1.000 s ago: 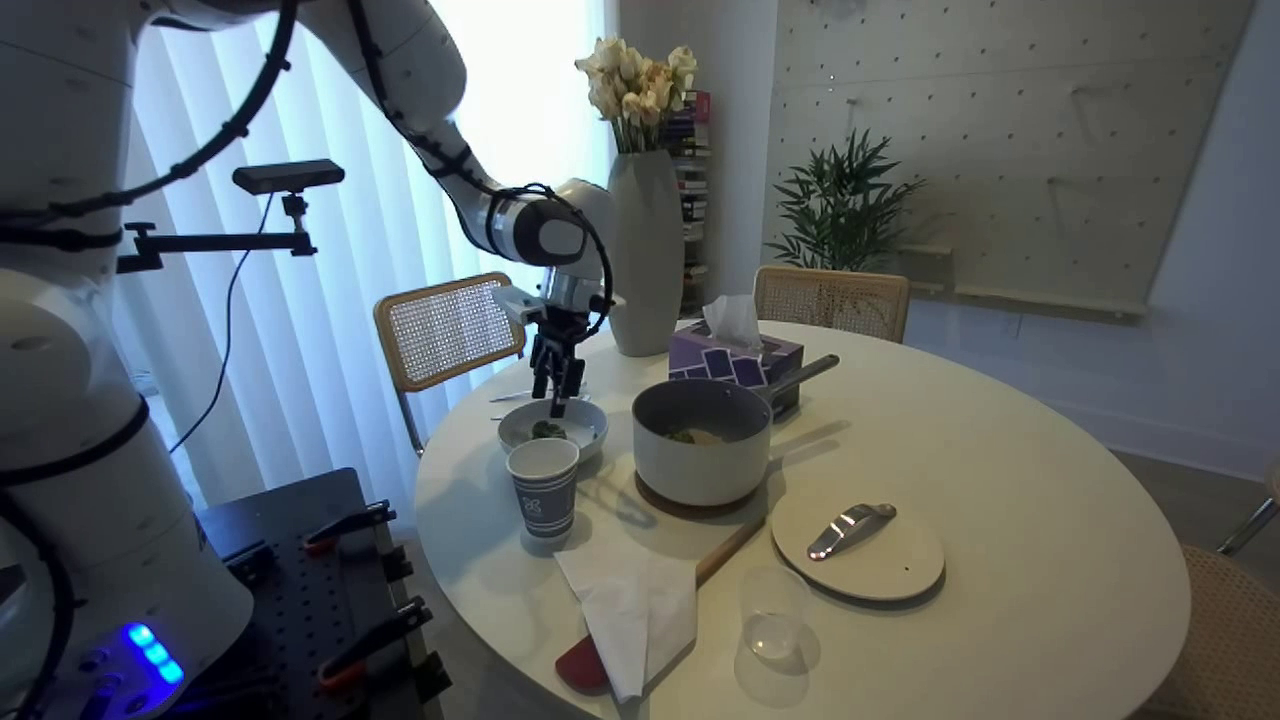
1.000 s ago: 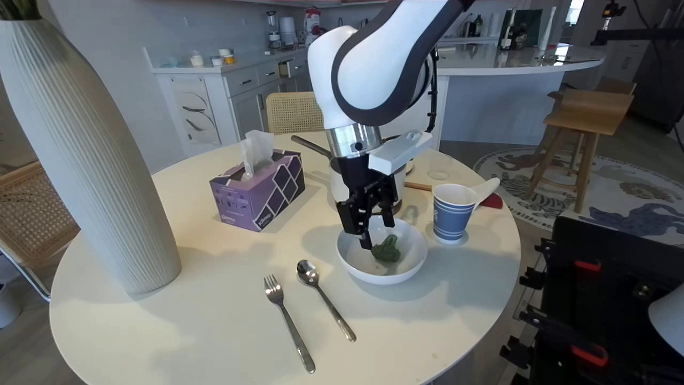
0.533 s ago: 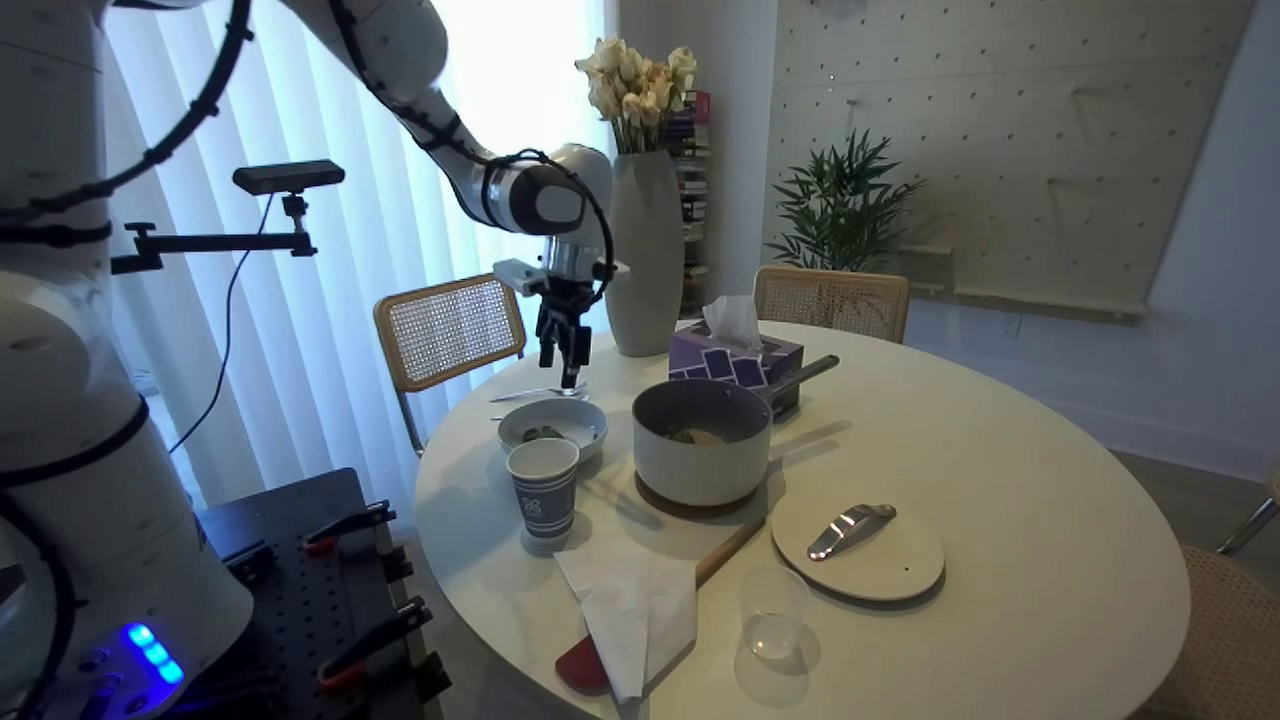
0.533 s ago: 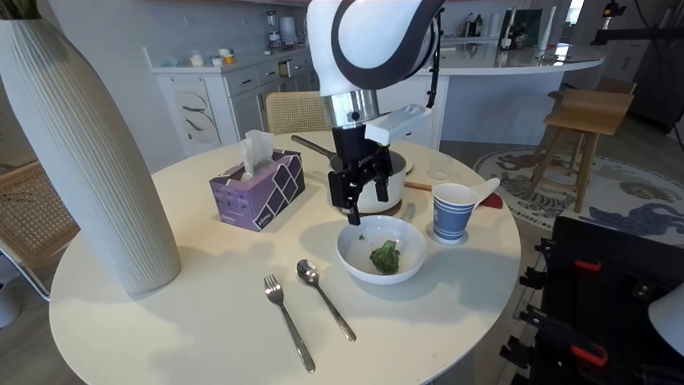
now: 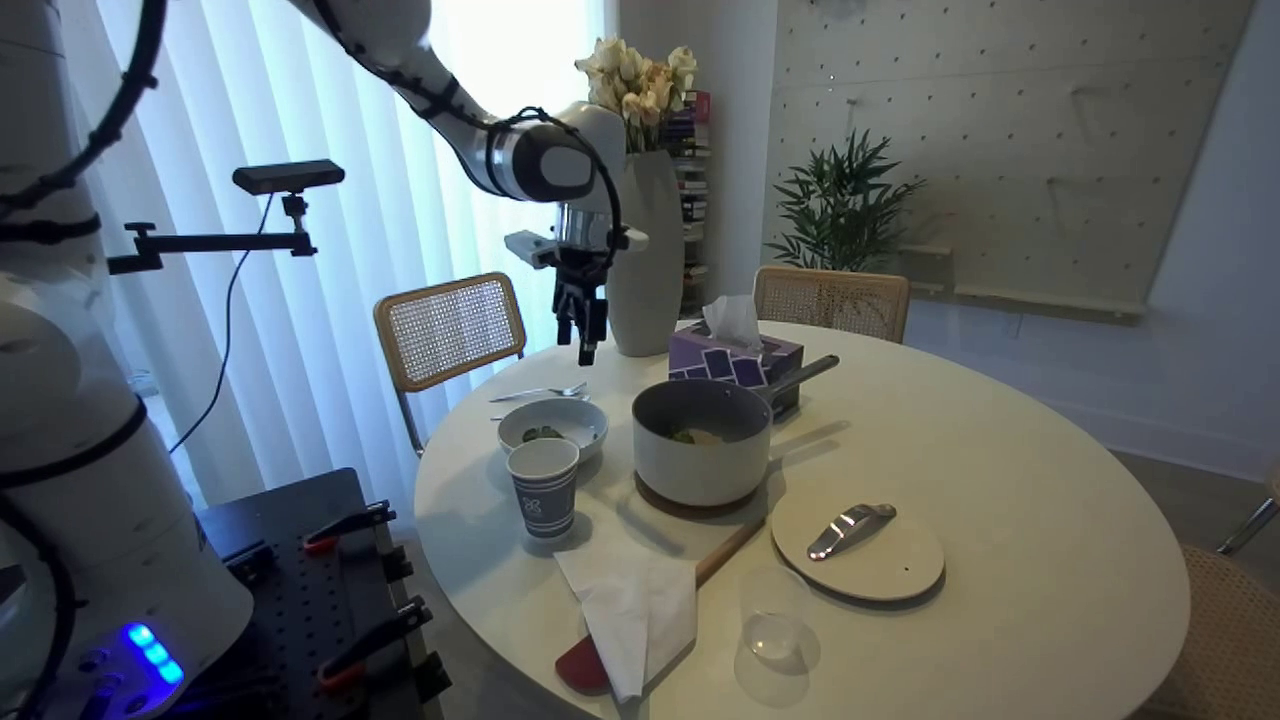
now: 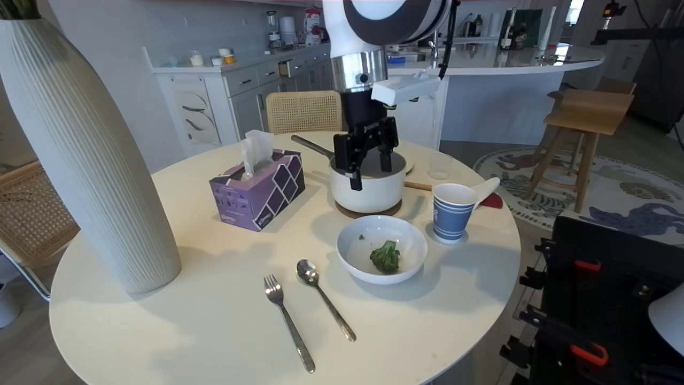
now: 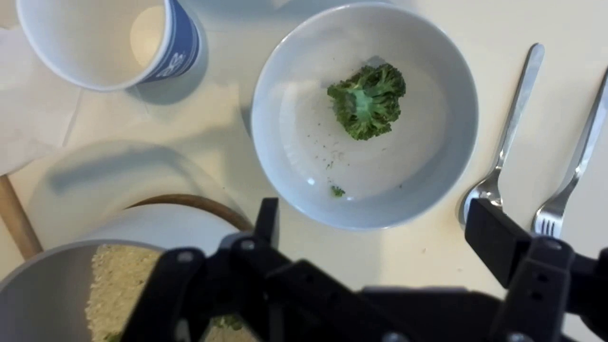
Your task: Take the broccoli out of the white pot and place it in the bowl
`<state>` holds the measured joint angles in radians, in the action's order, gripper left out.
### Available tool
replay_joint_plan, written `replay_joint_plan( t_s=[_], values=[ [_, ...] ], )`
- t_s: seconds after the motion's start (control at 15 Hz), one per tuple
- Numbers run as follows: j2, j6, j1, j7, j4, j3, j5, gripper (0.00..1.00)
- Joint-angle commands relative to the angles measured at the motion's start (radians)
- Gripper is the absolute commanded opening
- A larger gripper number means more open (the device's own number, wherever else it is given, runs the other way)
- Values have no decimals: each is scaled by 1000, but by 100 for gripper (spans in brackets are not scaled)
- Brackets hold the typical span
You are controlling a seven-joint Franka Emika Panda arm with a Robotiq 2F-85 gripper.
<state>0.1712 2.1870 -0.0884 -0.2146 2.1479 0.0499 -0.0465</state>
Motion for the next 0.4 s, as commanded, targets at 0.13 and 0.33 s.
replay_joint_plan(
  t_s=[0.13,0.33],
  values=[
    [-22,0,16,14,9,-9,1,100],
    [-23,2,15,15,12,-8,1,100]
  ],
)
